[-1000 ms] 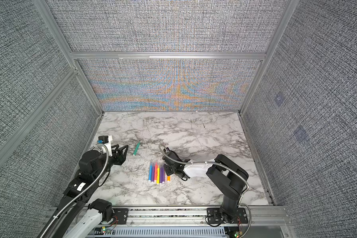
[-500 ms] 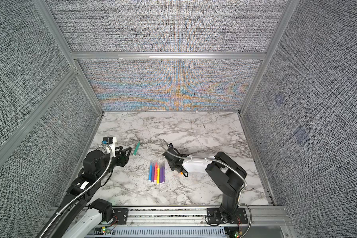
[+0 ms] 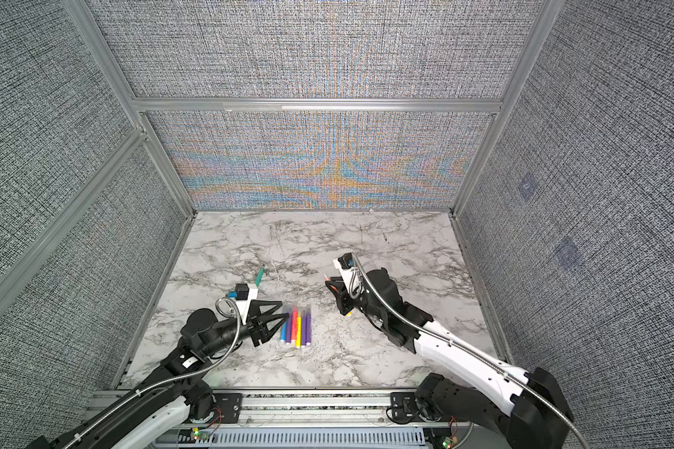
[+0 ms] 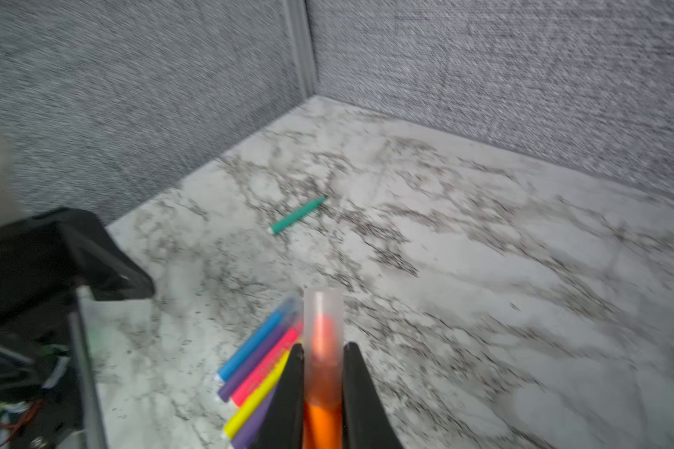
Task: Remove pen caps from pens
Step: Open the pen cap on the pen.
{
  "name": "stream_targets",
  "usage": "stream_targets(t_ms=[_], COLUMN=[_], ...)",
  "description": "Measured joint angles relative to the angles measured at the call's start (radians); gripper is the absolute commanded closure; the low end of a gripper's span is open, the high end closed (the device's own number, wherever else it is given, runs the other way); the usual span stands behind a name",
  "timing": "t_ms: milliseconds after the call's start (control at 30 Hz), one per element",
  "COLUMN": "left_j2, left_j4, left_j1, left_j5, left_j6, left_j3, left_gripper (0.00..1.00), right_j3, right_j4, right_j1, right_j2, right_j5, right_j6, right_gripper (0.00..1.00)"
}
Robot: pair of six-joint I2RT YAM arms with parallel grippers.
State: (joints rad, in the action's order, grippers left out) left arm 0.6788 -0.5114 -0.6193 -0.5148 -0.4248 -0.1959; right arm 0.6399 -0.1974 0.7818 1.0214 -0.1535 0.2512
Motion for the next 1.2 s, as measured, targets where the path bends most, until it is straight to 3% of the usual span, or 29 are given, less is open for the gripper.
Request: stream_targets(t_ms=[200, 400, 767, 1000, 1200], left_j2=[0.172, 0.354, 0.586, 0.726, 0.761], left_j4=[-0.298, -0.547, -0.8, -0.927, -0.897], left_j1=[-0.111, -0.183, -0.277, -0.293, -0.332], left_j5=[-0.014, -0.014, -0.034, -0.065, -0.095], left_j6=[-0.072, -0.096, -0.084, -0.11, -0.098], left_j3=[-0.004, -0.037, -0.119, -0.185, -0.259], left_gripper=[0.45, 0.48, 0.54, 0.57, 0.57], right_j3=[-0.06, -0.088, -0.294, -0.386, -0.403], right_j4=[-0.235, -0.416, -0.736, -0.793, -0.798], right_j1=[0.079, 0.154, 0.223, 0.227, 0.227], right_j2=[-0.018, 0.008, -0.099, -0.219, -0.299], right_j5=[-0.168, -0.194, -0.05, 0.052, 0.083], right_j6=[0.059, 0.095, 0.13, 0.13, 0.122], right_gripper=[0.96, 0.96, 0.97, 0.98, 0.99])
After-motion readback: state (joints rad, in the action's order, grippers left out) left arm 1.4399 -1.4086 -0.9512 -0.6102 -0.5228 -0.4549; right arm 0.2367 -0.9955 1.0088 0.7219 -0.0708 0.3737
